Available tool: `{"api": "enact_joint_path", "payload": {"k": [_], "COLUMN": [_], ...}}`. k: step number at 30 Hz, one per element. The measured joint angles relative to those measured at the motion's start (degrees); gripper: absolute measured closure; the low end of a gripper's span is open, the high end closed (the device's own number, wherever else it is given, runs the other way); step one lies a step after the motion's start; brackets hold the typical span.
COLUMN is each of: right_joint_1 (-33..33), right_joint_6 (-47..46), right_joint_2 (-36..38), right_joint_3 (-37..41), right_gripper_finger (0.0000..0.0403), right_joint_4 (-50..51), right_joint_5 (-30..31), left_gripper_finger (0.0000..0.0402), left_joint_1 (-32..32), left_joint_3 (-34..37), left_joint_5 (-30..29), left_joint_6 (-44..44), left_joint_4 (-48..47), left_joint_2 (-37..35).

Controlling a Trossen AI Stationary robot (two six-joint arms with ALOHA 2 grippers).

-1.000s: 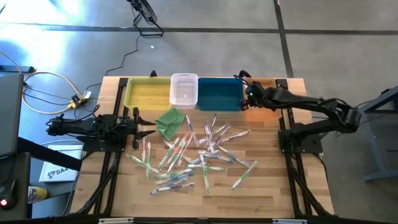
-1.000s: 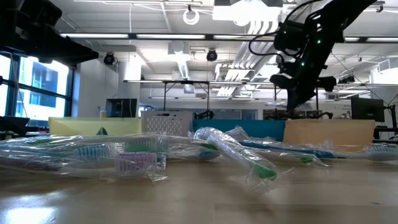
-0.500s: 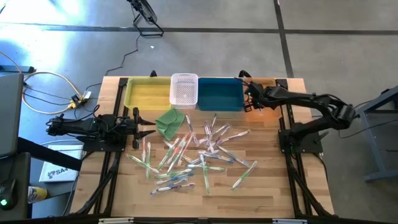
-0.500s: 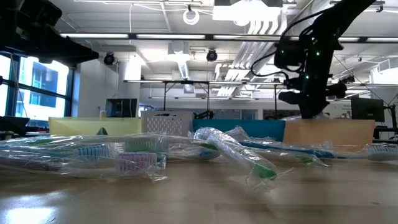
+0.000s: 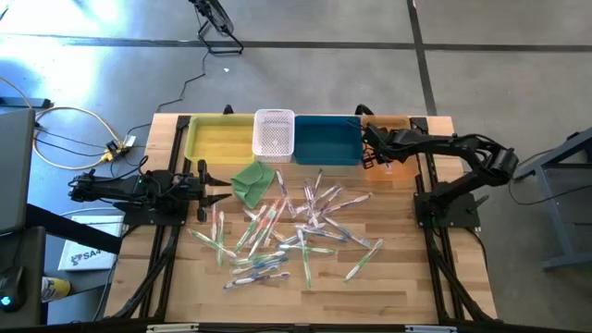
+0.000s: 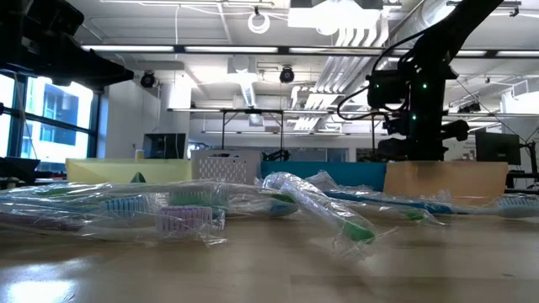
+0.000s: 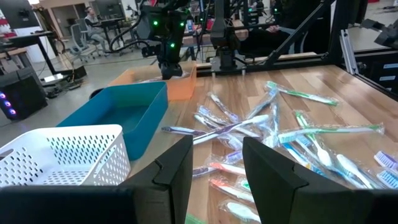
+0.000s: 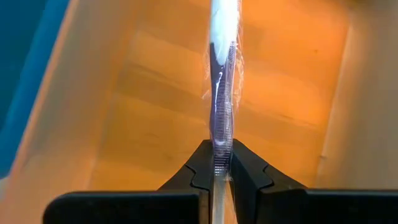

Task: Pick & Place Toothbrushes
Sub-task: Put the violet toothbrush into the orange bin

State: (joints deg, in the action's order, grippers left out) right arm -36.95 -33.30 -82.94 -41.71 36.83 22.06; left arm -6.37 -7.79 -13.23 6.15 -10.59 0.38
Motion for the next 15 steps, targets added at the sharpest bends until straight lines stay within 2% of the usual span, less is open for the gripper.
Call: {"api": "enact_joint_path", "payload": {"k": [9,15], "right_joint_1": [0.1,0.1], "right_joint_6": [0.2,1.4], "right_joint_2": [0.4,0.5], "right_joint_3": [0.0,0.0], "right_gripper_finger": [0.0277,0.0257], "right_joint_4": [-0.2,-0.2], "right_joint_5": [0.5,0.3], "left_gripper_finger": [0.0265,0.0265], "left_joint_1": [0.0,0.0], "left_joint_3": [0.0,0.0], "left_joint_5": [0.0,0.0], "left_joint_6": [0.0,0.0], "left_joint_4": [0.0,0.0], "left_joint_2": [0.0,0.0]}}
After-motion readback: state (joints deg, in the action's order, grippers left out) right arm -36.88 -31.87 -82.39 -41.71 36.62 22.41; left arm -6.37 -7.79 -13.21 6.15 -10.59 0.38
